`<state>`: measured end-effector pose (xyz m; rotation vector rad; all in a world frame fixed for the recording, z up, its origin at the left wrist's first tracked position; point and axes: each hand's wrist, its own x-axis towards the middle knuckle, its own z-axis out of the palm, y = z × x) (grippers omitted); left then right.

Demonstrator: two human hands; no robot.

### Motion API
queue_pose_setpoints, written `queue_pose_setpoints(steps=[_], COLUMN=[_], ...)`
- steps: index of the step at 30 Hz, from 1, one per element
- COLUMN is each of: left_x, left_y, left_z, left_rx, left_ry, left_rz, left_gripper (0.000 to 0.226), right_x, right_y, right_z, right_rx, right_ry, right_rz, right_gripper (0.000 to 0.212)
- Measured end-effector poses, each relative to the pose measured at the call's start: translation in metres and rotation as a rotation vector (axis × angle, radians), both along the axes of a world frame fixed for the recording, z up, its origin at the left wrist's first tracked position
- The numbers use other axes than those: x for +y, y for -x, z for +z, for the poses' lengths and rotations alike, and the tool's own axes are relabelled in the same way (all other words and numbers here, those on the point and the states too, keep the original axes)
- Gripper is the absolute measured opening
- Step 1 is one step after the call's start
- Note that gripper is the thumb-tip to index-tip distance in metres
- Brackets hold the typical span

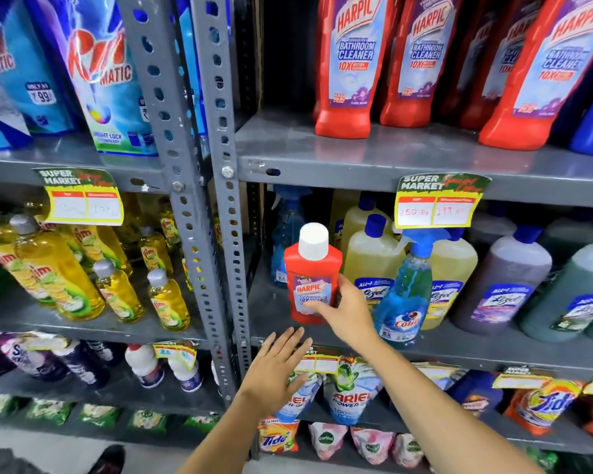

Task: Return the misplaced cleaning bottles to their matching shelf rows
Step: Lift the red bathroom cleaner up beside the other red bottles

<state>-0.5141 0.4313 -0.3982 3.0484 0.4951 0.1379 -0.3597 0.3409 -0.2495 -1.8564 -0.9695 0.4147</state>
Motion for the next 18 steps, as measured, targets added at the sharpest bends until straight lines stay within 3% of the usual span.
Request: queue_pose_setpoints(steps=[5, 8, 14, 18], left_x=[-0.001, 0.003, 0.001, -0.005], left_y=[-0.009, -0.023, -0.034, -0.033], left_z=[0.034, 0.089, 0.262, 0.323], left_rx=[-0.027, -0.219, -0.708, -0.950], left_ry=[0.194, 0.231, -0.045, -0.285], left_rz=[0.028, 0.004, -0.185, -0.228], left_gripper=[0.072, 0.069, 0.044, 0.031], right_x=[-0.067, -0.096, -0.122, -0.112], right_y=[0.015, 0.012, -0.011, -0.040], right_z=[0.064, 0.108, 0.211, 0.260], right_rx=[0.027, -0.028, -0.184, -0.296], right_ry=[-0.169, -0.275, -0.534, -0.607], right_rz=[0.027, 0.002, 0.009, -0.034], right_gripper=[0.041, 0.034, 0.033, 0.036])
